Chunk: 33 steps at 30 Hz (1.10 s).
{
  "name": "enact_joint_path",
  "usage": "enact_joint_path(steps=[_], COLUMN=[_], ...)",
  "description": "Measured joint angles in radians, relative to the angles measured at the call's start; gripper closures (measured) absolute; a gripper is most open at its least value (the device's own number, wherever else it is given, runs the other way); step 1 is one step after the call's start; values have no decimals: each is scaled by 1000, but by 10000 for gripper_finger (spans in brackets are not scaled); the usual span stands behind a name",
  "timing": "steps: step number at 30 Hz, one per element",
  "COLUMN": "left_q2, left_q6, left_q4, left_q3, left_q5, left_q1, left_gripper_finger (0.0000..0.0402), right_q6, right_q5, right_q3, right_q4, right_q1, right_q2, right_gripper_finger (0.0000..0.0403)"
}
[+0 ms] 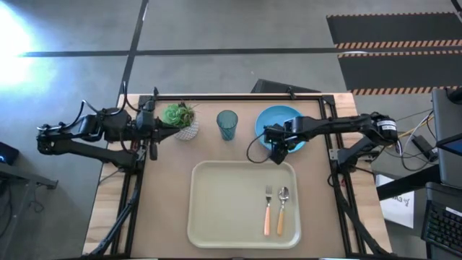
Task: Pick and place plate/cup/fork/spoon on tray
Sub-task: Put the blue plate on the gray tray to the left of the light pink fork
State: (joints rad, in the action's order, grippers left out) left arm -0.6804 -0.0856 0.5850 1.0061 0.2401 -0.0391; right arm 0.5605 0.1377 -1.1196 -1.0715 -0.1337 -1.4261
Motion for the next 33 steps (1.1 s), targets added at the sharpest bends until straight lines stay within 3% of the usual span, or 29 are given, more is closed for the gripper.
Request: enact_joint_path(steps=[6, 10, 17, 33], left_q2=[1, 4, 16, 37], left_q6=[-15, -14, -14, -14], left_q4=[0, 0, 0, 37], left_q3=[0, 0, 0, 0], left_q5=[0, 0, 0, 0], left_q1=[0, 0, 0, 0], left_gripper_finger=[402, 402, 402, 402], right_q6=[-101, -102, -93, -101], right_q5=[-131, -147, -211, -210], right_q3=[61, 89, 133, 180], right_q4=[212, 317, 346, 380], right_q1=[-51, -58, -57, -57], right_q2=[0, 0, 0, -1], right_gripper_finger=[242, 243, 243, 241])
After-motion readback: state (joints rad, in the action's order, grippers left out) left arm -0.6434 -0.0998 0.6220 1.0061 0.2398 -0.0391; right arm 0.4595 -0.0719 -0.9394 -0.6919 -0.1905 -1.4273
